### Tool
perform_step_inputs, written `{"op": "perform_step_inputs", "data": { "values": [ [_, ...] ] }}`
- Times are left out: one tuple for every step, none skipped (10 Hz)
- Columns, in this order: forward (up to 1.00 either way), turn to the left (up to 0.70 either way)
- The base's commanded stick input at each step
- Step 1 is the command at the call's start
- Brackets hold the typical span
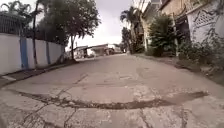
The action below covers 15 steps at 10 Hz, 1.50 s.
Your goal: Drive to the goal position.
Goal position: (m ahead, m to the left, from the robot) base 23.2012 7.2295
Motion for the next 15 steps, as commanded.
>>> {"op": "perform_step_inputs", "data": {
  "values": [
    [0.70, 0.00],
    [0.70, 0.00],
    [0.70, 0.00],
    [0.70, 0.00],
    [0.70, 0.00],
    [0.70, 0.00],
    [0.70, 0.00],
    [0.70, 0.00],
    [0.70, 0.00],
    [0.70, 0.00],
    [0.70, 0.00],
    [0.70, 0.00],
    [0.70, 0.00],
    [0.70, 0.00],
    [0.70, 0.00]
  ]
}}
